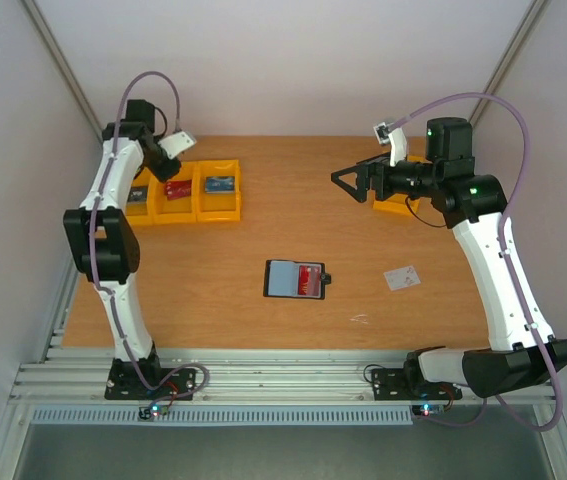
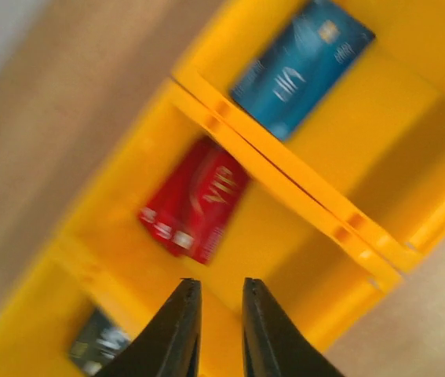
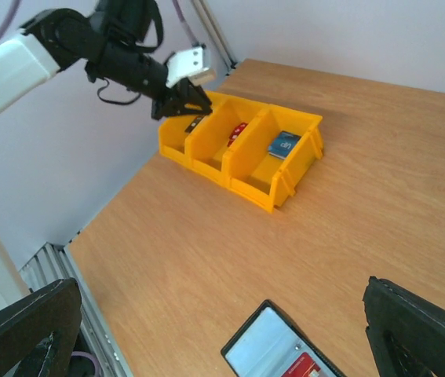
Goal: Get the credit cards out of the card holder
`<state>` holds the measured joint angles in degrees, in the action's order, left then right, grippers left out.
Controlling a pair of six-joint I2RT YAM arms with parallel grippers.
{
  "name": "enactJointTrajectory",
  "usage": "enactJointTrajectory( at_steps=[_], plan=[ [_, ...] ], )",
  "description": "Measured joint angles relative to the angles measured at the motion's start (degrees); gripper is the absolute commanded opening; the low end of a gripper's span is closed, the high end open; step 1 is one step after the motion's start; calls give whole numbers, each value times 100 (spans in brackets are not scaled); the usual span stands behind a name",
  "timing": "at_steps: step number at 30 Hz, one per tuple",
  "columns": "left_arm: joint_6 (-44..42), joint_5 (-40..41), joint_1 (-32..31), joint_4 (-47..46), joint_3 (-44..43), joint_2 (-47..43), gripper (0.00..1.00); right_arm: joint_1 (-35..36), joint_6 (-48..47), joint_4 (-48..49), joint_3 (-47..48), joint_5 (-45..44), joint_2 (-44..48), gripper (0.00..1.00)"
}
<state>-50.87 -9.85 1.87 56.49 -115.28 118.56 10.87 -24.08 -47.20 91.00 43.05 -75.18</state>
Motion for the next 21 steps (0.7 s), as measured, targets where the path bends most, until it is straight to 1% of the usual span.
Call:
enactJointTrajectory(
  at_steps=[3, 6, 13, 18, 21],
  plan=[
    [553, 24, -26, 627, -46, 299, 12, 0, 0, 0, 0, 22, 0, 99],
    [975, 111, -70, 1010, -229, 756, 12, 0, 7, 0, 0, 35, 0, 98],
    [1620, 341, -127, 1235, -297, 1443, 13, 0, 52, 0, 0, 24, 0, 98],
    [1956, 643, -129, 1211, -356, 1722, 14, 0, 122, -7, 70, 9, 0, 98],
    [2057, 868, -136, 1115, -435, 1812, 16, 0, 151, -2, 190, 9, -9, 98]
  ],
)
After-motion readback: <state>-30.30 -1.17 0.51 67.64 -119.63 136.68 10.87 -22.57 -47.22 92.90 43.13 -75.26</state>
